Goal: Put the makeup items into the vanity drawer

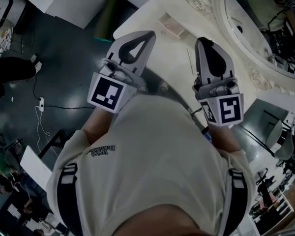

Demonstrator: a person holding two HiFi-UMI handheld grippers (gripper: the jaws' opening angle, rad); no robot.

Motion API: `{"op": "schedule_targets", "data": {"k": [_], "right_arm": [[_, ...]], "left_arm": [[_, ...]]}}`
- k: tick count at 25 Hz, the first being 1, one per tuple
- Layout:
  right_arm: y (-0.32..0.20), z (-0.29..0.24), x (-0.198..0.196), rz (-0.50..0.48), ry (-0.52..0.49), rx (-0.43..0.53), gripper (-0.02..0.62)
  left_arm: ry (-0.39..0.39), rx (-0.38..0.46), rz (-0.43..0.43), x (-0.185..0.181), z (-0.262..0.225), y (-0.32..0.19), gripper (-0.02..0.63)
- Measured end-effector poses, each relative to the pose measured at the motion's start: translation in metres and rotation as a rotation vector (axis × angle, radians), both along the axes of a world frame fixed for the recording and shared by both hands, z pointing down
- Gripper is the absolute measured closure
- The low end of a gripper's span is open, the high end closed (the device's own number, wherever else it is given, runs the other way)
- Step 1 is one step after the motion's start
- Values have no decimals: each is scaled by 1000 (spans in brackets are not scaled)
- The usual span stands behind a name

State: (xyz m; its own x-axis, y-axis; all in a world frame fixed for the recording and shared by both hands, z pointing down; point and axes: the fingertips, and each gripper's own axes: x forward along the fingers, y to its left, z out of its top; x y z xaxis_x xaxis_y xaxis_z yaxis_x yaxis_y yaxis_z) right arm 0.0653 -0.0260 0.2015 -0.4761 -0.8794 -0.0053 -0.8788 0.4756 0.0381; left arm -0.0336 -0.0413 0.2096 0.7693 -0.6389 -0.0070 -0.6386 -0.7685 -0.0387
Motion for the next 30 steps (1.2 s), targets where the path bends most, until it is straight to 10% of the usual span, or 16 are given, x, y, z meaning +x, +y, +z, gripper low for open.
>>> {"op": "schedule_targets", "data": {"k": [13,30], "right_arm": [[-18,21,53,134,118,-25,591],[-46,186,107,208,215,-364,591]], "left_arm": [[-42,-56,96,46,24,-23,592],[-145,-233,215,121,144,-57,592]]}}
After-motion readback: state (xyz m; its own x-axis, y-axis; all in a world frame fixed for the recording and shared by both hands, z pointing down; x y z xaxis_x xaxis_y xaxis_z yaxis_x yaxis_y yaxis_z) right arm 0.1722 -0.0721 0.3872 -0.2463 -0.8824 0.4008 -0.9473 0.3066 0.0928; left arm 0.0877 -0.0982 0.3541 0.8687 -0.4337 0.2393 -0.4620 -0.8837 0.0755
